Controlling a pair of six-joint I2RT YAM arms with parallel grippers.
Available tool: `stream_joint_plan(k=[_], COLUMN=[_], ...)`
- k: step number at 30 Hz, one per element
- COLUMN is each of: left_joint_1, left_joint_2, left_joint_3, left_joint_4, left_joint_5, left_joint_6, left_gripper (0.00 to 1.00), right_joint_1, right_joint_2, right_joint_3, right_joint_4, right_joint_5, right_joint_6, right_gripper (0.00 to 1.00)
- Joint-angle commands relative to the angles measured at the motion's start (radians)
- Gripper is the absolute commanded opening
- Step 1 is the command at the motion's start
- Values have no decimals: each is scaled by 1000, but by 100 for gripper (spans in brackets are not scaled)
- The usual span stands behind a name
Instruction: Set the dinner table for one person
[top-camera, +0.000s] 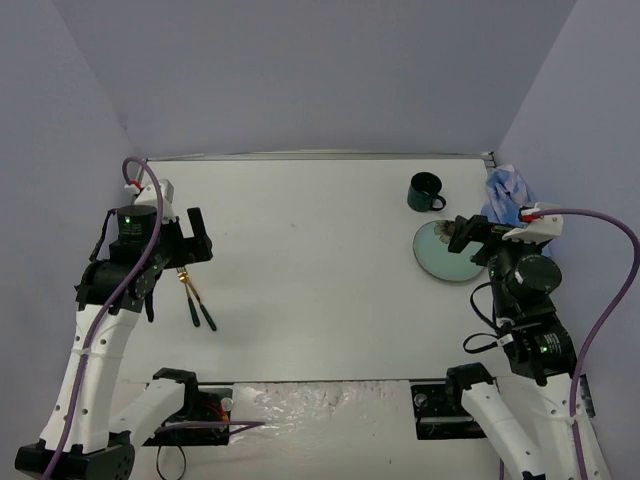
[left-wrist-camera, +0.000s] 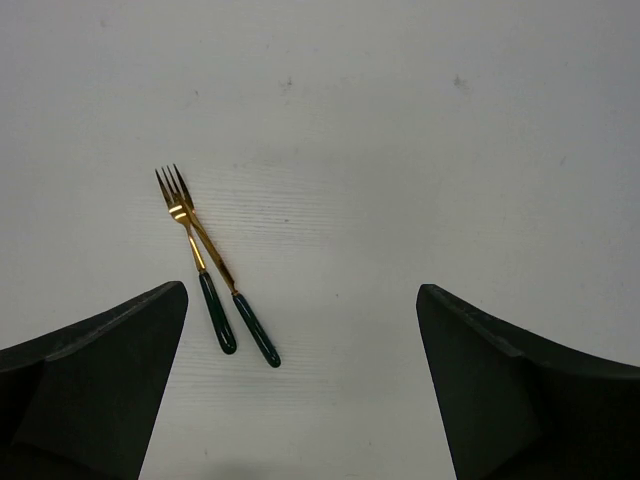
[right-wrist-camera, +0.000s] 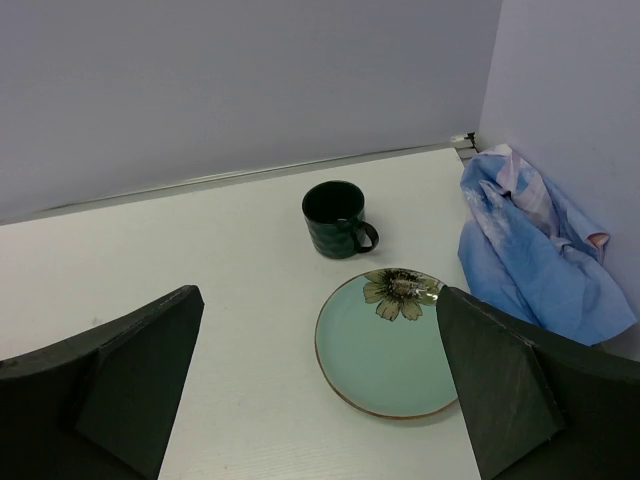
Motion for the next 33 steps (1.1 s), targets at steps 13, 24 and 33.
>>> stream_joint_plan(k=[13, 24, 33], left_joint_1=[-4, -4, 0], left_joint_2=[8, 62, 75], left_joint_3=[-96, -284, -290], left_joint_4=[111, 298, 301], left_joint_5=[84, 123, 121], left_joint_6=[-62, -34, -43], left_gripper=[97, 97, 97], right_joint_1=[7, -175, -335], right_joint_2=[232, 639, 1099], right_joint_3=[-24, 56, 356], right_joint_4=[81, 82, 82], right_joint_5=[133, 346, 248], right_joint_6=[110, 267, 147], right_gripper=[100, 100, 100])
